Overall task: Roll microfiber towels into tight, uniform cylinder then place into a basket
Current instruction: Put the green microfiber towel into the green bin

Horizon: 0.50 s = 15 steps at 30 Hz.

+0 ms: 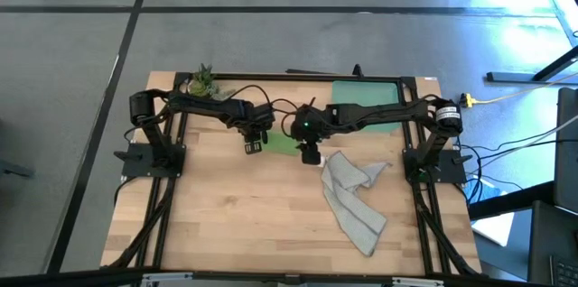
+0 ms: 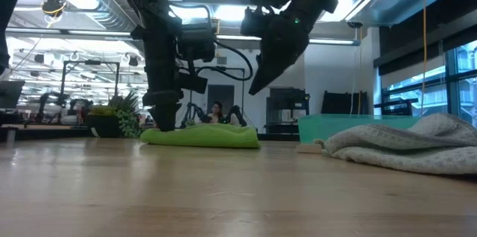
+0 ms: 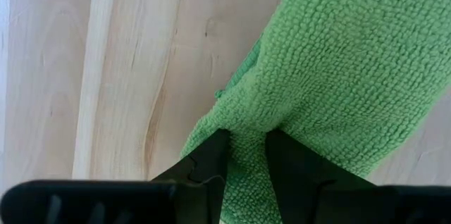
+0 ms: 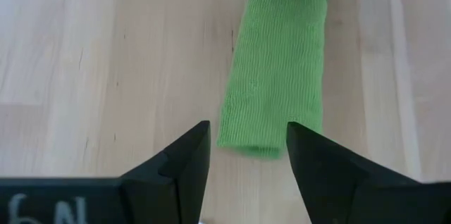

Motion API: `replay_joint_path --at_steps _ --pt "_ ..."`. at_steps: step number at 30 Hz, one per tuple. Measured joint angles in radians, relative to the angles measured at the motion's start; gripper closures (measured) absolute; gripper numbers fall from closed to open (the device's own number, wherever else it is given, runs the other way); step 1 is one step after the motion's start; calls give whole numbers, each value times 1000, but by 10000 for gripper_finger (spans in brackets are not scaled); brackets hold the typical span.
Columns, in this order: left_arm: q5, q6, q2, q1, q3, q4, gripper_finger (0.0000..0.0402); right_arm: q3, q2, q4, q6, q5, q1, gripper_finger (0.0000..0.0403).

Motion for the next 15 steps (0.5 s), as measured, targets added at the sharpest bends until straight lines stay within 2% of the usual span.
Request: replay_joint_path --at_steps 11,15 --pt "0 -1 0 0 0 0 304 0 0 94 -27 0 0 215" --pt "0 -1 0 0 0 1 304 0 0 126 27 -18 0 215"
